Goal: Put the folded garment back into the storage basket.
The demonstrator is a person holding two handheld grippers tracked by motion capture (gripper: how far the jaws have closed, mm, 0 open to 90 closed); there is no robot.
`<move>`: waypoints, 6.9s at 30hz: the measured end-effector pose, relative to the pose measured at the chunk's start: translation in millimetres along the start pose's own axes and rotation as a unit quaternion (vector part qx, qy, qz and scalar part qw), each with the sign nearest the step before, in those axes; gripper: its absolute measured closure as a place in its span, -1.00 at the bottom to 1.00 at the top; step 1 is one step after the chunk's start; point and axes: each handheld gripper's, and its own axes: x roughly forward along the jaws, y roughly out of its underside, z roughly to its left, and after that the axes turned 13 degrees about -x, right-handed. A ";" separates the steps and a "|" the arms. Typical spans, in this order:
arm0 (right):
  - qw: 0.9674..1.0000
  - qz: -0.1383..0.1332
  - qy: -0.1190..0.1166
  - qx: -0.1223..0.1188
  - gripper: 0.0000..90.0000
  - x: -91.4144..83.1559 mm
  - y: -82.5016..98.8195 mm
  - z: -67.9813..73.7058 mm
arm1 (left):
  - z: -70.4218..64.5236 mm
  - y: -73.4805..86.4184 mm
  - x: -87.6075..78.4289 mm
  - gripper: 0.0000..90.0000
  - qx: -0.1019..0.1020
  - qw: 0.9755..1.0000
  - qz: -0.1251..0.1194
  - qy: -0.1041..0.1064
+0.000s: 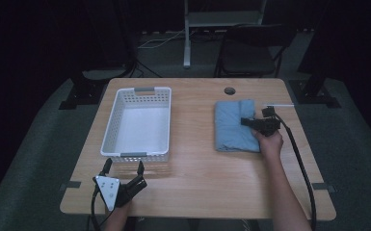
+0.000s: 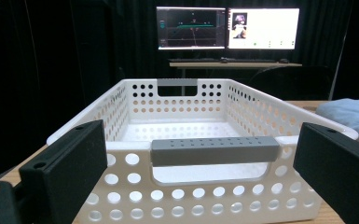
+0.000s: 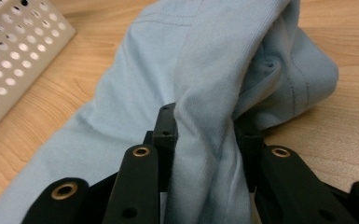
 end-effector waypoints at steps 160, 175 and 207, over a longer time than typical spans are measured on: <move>0.939 -0.236 -0.240 0.071 0.57 20.5 -123.1 149.8 | -0.7 0.3 -1.5 -0.92 -0.001 1.000 -0.002 0.003; 0.934 -0.223 -0.268 0.074 0.56 53.9 -132.8 182.9 | -0.6 0.2 -1.6 -0.92 -0.001 1.000 -0.001 0.006; 0.930 -0.188 -0.305 0.079 0.56 113.2 -139.3 249.9 | 0.3 0.1 -2.0 -0.92 -0.001 1.000 0.000 0.017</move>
